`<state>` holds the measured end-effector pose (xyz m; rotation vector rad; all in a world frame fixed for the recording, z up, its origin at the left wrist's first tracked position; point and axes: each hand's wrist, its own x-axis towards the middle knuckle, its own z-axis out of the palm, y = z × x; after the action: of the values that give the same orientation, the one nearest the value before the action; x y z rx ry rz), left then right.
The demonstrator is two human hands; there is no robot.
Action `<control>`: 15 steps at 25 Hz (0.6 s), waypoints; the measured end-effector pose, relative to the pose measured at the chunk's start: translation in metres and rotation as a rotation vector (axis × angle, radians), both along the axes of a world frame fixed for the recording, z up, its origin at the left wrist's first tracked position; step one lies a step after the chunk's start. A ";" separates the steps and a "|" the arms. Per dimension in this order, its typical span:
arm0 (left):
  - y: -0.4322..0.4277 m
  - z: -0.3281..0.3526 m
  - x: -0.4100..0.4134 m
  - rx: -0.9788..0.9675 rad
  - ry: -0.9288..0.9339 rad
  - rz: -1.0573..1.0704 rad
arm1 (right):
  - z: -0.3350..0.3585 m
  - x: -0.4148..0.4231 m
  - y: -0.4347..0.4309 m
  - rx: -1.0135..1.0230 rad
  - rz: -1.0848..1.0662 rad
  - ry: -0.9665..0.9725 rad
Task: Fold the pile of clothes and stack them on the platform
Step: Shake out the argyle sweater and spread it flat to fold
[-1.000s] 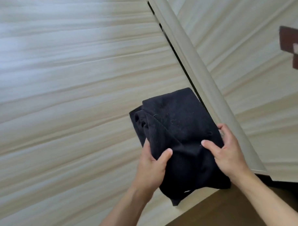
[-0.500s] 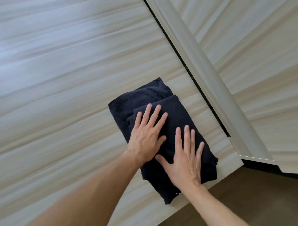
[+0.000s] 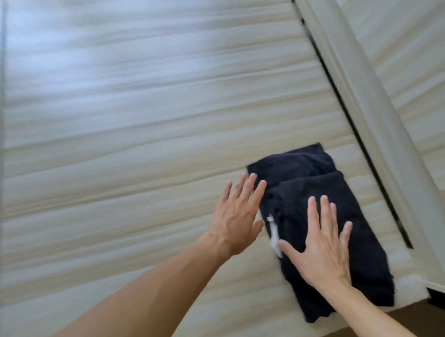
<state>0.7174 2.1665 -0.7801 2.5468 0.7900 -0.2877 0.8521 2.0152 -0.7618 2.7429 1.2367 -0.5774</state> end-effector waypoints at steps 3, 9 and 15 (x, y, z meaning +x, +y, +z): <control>0.054 0.012 -0.104 0.055 0.128 0.156 | 0.013 -0.074 0.069 0.116 0.105 0.054; 0.158 0.036 -0.344 0.152 0.316 0.572 | 0.029 -0.289 0.214 0.247 0.377 0.230; 0.237 0.030 -0.575 0.240 0.546 0.849 | 0.023 -0.477 0.311 0.264 0.539 0.366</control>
<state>0.1423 2.4037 -0.7501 2.0762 2.1058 -0.6255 0.3752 2.3263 -0.7384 2.3702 2.1730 -0.9245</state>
